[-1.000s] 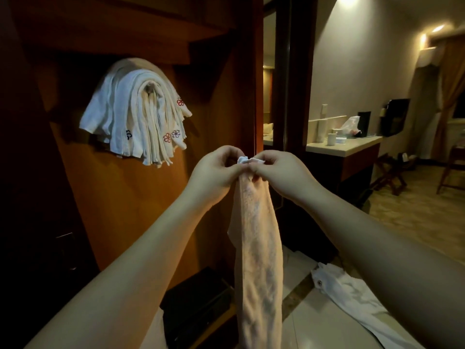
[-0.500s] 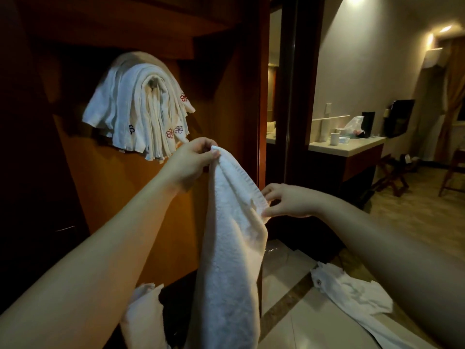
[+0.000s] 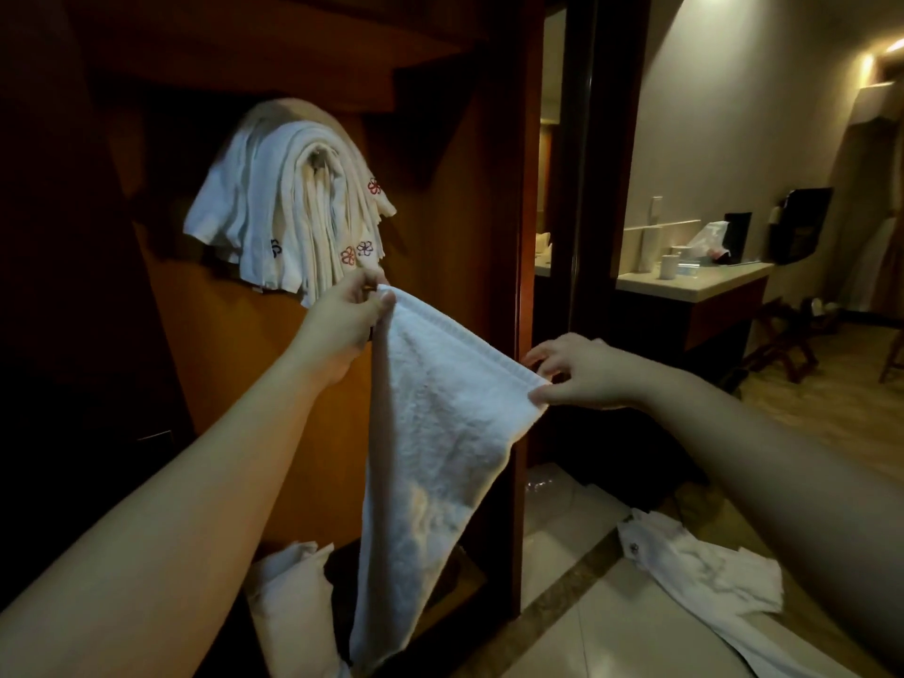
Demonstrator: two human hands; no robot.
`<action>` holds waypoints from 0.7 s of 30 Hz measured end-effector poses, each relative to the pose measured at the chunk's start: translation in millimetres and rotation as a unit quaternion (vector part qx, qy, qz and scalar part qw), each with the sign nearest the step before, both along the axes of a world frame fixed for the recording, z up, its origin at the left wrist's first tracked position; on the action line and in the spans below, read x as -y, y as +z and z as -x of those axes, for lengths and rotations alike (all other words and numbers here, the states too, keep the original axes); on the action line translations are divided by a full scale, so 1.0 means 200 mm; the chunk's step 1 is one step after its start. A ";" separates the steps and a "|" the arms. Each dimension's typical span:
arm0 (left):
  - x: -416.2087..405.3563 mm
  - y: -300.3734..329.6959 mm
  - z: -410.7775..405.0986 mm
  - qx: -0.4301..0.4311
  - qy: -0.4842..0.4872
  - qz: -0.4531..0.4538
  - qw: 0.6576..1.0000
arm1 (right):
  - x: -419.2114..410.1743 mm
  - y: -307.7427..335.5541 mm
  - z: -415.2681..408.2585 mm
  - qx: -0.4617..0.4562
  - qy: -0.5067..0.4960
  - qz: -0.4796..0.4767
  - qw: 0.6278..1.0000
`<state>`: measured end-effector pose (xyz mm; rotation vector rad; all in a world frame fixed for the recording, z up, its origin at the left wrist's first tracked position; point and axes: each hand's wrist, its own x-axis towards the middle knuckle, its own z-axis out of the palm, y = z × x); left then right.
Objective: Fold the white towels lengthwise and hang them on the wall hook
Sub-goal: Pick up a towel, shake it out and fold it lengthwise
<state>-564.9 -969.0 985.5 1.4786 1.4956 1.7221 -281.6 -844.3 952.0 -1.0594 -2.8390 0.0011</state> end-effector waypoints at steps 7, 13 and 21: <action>0.03 -0.06 0.07 -0.082 0.060 -0.016 0.995 | 0.01 0.09 0.04 -0.250 -0.084 -0.113 0.958; 0.04 -0.09 0.09 0.000 0.008 0.015 1.000 | 0.01 0.09 0.01 -0.360 -0.055 -0.016 0.931; 0.02 -0.08 0.00 0.065 -0.019 0.005 0.998 | -0.03 0.02 -0.02 -0.424 -0.103 0.192 0.879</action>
